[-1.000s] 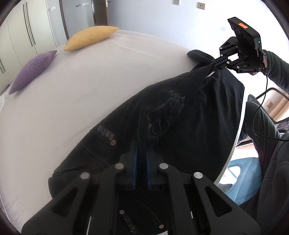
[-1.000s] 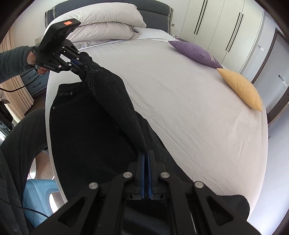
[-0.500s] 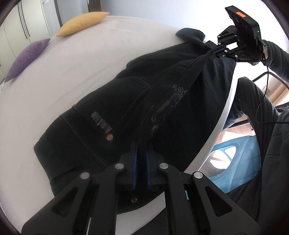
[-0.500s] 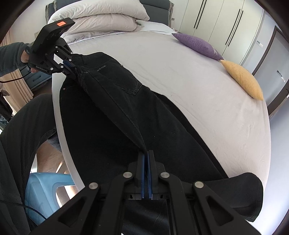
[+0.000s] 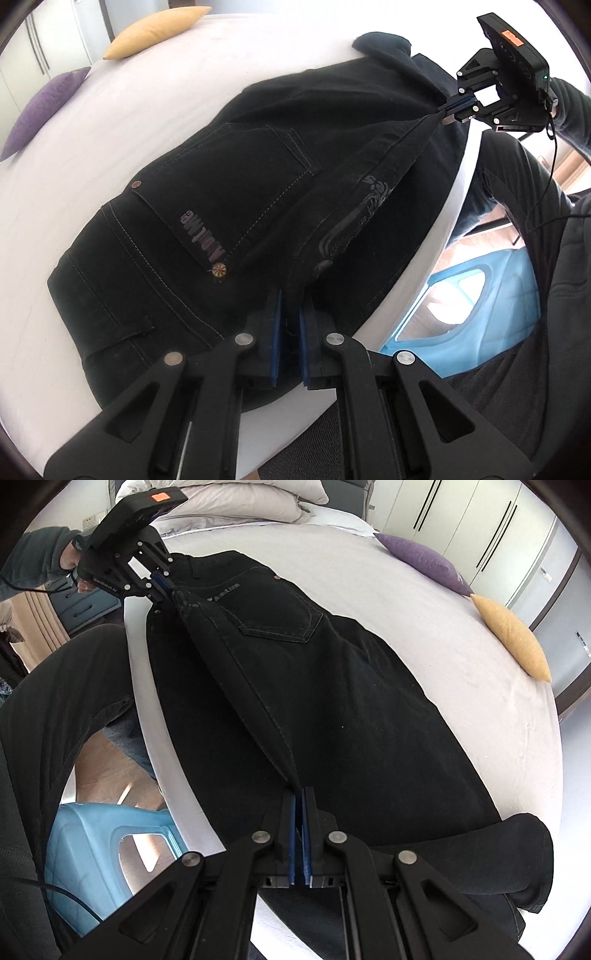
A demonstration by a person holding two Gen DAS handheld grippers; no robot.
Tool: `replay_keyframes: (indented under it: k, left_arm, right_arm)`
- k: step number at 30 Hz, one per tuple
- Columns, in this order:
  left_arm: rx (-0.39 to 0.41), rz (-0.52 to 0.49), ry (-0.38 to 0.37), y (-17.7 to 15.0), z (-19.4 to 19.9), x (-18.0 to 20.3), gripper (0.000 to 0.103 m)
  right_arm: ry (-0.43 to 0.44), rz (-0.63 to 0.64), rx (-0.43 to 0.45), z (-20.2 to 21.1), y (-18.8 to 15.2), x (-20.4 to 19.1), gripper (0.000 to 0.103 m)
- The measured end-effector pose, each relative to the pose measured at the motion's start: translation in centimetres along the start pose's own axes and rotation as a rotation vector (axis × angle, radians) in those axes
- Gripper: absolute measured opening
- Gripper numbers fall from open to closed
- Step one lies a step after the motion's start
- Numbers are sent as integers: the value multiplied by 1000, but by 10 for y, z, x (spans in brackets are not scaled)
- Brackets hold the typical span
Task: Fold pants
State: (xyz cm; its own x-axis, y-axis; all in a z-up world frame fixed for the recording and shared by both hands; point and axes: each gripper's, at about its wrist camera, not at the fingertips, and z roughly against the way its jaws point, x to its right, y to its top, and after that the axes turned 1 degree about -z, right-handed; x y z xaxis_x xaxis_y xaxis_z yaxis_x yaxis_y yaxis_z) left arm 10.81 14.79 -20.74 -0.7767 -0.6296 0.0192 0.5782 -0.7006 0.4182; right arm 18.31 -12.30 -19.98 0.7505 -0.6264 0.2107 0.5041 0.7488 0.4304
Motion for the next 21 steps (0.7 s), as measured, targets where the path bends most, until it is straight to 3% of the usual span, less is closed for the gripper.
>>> replay_keyframes:
  k: [21]
  left_arm:
    - [-47, -107, 27, -18, -10, 9, 7]
  right_arm:
    - [-27, 73, -32, -5, -15, -32, 5]
